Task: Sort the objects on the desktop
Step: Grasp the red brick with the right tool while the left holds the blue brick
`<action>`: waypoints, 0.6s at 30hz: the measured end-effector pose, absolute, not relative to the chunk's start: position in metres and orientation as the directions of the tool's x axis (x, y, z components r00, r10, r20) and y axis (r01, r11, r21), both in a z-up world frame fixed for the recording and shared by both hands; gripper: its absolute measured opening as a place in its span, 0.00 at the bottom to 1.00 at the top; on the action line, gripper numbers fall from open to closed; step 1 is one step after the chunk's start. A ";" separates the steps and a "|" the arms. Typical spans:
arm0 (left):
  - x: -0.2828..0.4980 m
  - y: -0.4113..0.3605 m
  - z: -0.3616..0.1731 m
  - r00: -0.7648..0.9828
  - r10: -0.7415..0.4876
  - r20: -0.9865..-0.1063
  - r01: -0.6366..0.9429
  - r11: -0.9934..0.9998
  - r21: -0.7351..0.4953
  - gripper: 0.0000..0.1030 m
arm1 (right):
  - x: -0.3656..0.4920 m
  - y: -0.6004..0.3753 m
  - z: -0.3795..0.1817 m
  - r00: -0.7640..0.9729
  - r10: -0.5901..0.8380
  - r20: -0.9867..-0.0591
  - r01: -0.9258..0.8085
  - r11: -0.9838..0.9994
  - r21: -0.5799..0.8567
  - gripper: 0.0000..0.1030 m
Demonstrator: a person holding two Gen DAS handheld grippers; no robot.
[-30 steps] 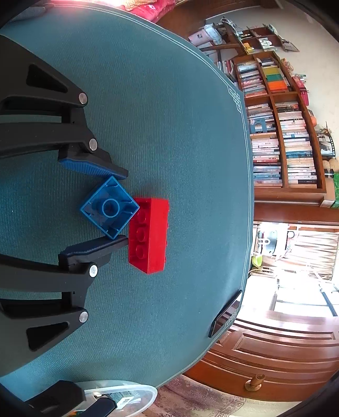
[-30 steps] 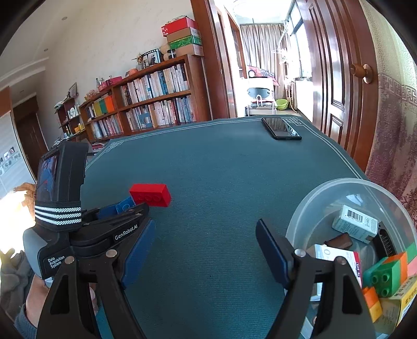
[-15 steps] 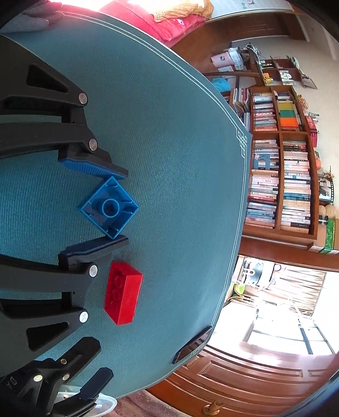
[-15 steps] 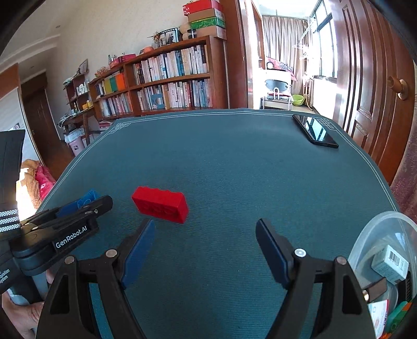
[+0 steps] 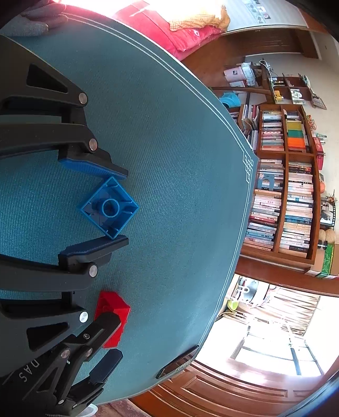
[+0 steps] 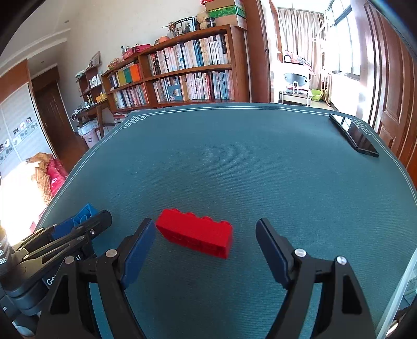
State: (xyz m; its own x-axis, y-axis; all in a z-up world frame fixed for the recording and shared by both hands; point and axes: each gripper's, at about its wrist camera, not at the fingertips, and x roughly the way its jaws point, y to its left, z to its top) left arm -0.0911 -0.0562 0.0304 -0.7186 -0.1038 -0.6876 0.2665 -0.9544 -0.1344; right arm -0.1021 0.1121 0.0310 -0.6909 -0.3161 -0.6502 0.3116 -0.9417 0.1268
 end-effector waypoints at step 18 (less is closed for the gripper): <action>-0.089 -0.073 0.026 -0.708 -0.124 -0.695 0.320 -0.934 -0.160 0.46 | -0.122 0.092 0.017 -0.646 -0.238 -0.725 0.267 -0.961 0.077 0.79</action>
State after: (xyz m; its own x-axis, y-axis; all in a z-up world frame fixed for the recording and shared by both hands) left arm -0.0889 -0.0728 0.0259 -0.7080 -0.1236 -0.6953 0.3199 -0.9339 -0.1597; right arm -0.1215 0.0916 0.0167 -0.6462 -0.2375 -0.7252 0.2669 -0.9607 0.0769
